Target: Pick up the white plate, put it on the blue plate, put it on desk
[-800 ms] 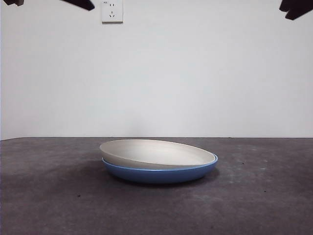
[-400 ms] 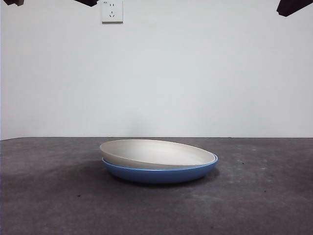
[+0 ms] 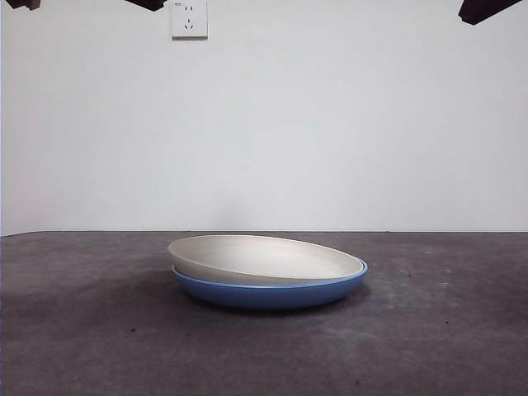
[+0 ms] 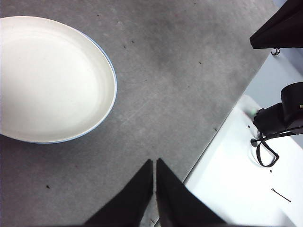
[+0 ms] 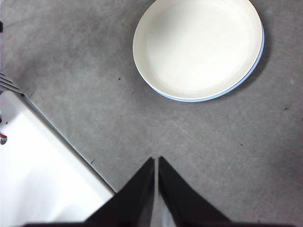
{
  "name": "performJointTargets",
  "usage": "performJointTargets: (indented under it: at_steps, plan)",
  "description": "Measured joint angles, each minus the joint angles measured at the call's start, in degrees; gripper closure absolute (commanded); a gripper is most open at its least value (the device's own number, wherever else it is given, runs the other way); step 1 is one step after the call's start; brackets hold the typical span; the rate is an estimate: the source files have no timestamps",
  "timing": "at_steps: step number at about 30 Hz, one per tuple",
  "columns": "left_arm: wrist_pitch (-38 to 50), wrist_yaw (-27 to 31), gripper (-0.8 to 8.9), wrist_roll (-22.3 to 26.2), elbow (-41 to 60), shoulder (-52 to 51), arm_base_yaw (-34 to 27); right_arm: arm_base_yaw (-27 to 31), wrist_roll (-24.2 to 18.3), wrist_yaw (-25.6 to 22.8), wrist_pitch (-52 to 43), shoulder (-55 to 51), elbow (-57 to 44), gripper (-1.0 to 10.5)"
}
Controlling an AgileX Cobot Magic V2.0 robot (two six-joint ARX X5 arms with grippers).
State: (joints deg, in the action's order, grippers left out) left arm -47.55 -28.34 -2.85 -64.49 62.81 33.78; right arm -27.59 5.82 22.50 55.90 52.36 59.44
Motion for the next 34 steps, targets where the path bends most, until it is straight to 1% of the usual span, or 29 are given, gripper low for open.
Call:
performJointTargets:
  at_steps: [3, 5, 8, 12, 16, 18, 20, 22, 25, 27, 29, 34]
  plan:
    - [0.0, 0.02, 8.04, 0.02, 0.0, -1.07, 0.0, 0.0, -0.02, 0.0, 0.0, 0.0, 0.0, 9.4]
    - [0.46, 0.39, 8.04, 1.05, 0.02, -3.02, -0.35, 0.0, 0.0, 0.0, 0.0, 0.0, 0.0, 9.4]
    - [5.07, 1.44, 8.04, 2.6, 0.07, -7.37, -3.26, 0.0, 0.0, -0.02, 0.0, 0.0, 0.0, 9.4]
    - [16.04, 1.64, 8.04, 4.96, 1.01, -14.38, -10.99, 0.0, 0.0, 0.0, -0.02, 0.0, 0.0, 9.4]
    - [26.62, 2.49, 8.04, 5.53, 4.9, -22.53, -20.11, 0.0, 0.0, -0.02, -0.02, 0.0, 0.0, 9.4]
    - [31.15, 4.87, 8.04, 5.68, 7.93, -26.56, -23.82, 0.0, 0.0, -0.02, -0.02, 0.0, 0.0, 9.4]
    - [34.69, 9.25, 8.04, 5.99, 11.72, -30.82, -26.56, 0.0, -0.02, -0.02, -0.02, 0.0, 0.0, 9.4]
    - [37.46, 14.84, 8.04, 6.03, 16.17, -35.65, -28.44, 0.0, 0.0, 0.0, -0.02, 0.0, 0.0, 9.4]
    - [39.47, 22.36, 8.04, 6.21, 23.1, -41.62, -30.21, 0.0, -0.02, 0.0, -0.02, 0.0, 0.0, 9.4]
    - [39.36, 25.31, 8.04, 6.25, 27.39, -44.98, -31.17, 0.0, -0.02, 0.0, -0.02, 0.0, 0.0, 9.4]
    - [39.15, 26.4, 8.04, 6.25, 31.34, -48.04, -32.09, 0.0, 0.0, -0.02, -0.02, 0.0, 0.0, 9.4]
    - [39.3, 26.56, 8.04, 6.23, 39.89, -53.77, -33.62, 0.0, -0.02, -0.02, -0.02, 0.0, 0.0, 9.4]
